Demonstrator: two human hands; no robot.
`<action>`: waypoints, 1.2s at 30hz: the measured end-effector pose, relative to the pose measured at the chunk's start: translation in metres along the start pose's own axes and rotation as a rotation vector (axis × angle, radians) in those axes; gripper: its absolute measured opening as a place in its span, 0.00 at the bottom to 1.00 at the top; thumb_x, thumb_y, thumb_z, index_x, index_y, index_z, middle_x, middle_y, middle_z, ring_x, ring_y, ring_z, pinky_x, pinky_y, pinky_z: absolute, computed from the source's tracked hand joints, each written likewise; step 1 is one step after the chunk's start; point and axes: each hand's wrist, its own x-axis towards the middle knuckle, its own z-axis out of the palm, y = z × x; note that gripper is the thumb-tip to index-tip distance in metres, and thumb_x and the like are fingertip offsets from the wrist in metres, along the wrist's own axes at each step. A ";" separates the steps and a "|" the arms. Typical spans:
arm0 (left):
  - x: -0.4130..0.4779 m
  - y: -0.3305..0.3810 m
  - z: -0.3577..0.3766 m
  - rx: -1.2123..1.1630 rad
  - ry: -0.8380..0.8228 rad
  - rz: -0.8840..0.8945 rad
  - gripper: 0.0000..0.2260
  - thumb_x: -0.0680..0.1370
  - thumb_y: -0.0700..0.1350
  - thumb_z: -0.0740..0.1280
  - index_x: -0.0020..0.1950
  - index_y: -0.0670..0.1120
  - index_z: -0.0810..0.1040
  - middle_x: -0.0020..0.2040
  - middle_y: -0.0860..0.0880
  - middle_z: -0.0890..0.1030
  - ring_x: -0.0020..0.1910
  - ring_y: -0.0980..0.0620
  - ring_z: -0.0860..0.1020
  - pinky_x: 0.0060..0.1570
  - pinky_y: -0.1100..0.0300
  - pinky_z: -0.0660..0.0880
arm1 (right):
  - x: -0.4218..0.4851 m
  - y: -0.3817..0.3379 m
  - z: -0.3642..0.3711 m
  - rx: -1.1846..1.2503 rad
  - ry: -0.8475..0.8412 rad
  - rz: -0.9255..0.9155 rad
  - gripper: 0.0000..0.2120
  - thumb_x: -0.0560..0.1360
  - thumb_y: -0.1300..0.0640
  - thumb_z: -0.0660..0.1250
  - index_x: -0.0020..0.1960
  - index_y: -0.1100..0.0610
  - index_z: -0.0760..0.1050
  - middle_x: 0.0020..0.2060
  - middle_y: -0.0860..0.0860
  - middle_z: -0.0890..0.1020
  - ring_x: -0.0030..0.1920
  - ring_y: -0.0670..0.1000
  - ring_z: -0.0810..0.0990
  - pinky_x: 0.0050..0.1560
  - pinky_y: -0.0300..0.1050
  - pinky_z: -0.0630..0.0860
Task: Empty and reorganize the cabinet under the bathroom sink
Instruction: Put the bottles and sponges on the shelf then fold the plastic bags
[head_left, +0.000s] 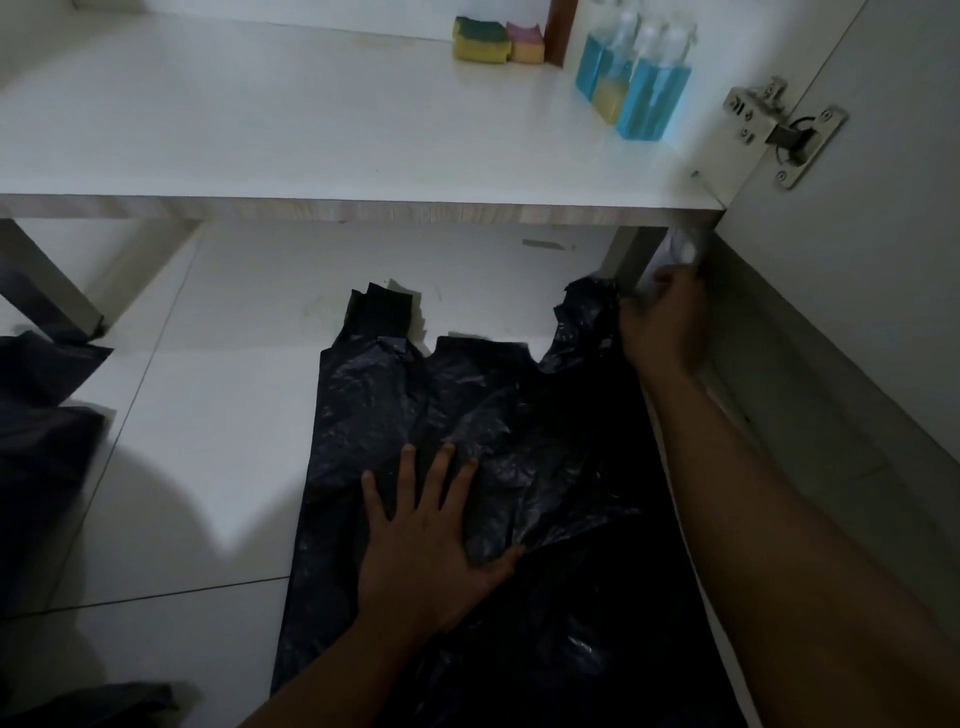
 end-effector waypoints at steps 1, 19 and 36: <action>0.000 0.000 -0.001 0.001 0.001 -0.003 0.45 0.69 0.80 0.46 0.79 0.56 0.60 0.80 0.52 0.56 0.80 0.42 0.46 0.72 0.30 0.44 | -0.007 0.002 0.003 -0.074 -0.024 -0.099 0.12 0.75 0.53 0.68 0.56 0.55 0.73 0.55 0.53 0.77 0.55 0.55 0.77 0.55 0.51 0.75; 0.003 -0.004 -0.003 -0.082 -0.025 0.119 0.43 0.76 0.70 0.33 0.73 0.47 0.70 0.72 0.41 0.72 0.72 0.29 0.64 0.61 0.27 0.53 | -0.104 -0.162 0.137 -0.246 -0.917 -0.130 0.23 0.81 0.44 0.56 0.74 0.45 0.60 0.69 0.54 0.71 0.70 0.61 0.66 0.70 0.67 0.53; 0.000 -0.007 -0.006 -0.113 -0.051 0.064 0.47 0.69 0.78 0.36 0.80 0.54 0.57 0.81 0.47 0.53 0.78 0.37 0.37 0.69 0.27 0.40 | -0.081 -0.197 0.142 -0.153 -0.724 -0.332 0.10 0.75 0.45 0.68 0.50 0.49 0.79 0.54 0.48 0.77 0.54 0.52 0.75 0.67 0.64 0.64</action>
